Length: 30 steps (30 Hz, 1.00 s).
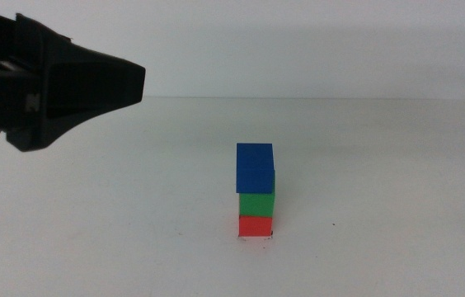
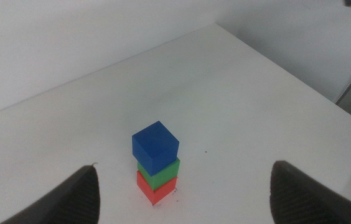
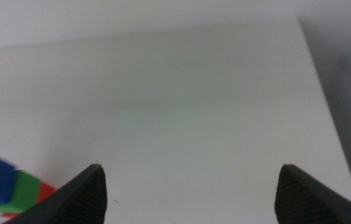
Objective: Stack red cubes first, then green, then blue cubes in a specific spot.
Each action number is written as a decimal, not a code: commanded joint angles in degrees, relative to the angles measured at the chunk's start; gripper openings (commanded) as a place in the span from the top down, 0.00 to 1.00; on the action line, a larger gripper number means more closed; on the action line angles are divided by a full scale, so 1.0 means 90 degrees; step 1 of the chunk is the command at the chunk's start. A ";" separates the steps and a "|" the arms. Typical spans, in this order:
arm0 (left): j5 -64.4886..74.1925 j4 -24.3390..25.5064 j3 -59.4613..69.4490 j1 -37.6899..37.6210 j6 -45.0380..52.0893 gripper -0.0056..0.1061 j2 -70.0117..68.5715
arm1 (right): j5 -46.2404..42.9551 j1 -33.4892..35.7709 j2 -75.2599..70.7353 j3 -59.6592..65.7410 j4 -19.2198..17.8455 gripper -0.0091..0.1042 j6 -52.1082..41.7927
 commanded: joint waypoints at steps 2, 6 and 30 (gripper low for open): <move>-0.0091 -0.0016 0.0025 0.0008 0.0019 0.11 -0.0006 | -0.0948 -0.0061 -0.0789 0.0782 0.0388 0.10 -0.0553; -0.0091 -0.0016 0.0025 0.0008 0.0019 0.11 -0.0006 | -0.1377 -0.0061 -0.1324 0.1212 0.0400 0.10 -0.0526; -0.3664 0.2304 0.2945 0.1993 -0.1749 0.11 -0.2145 | -0.1396 -0.0061 -0.1439 0.1212 0.0505 0.10 -0.0459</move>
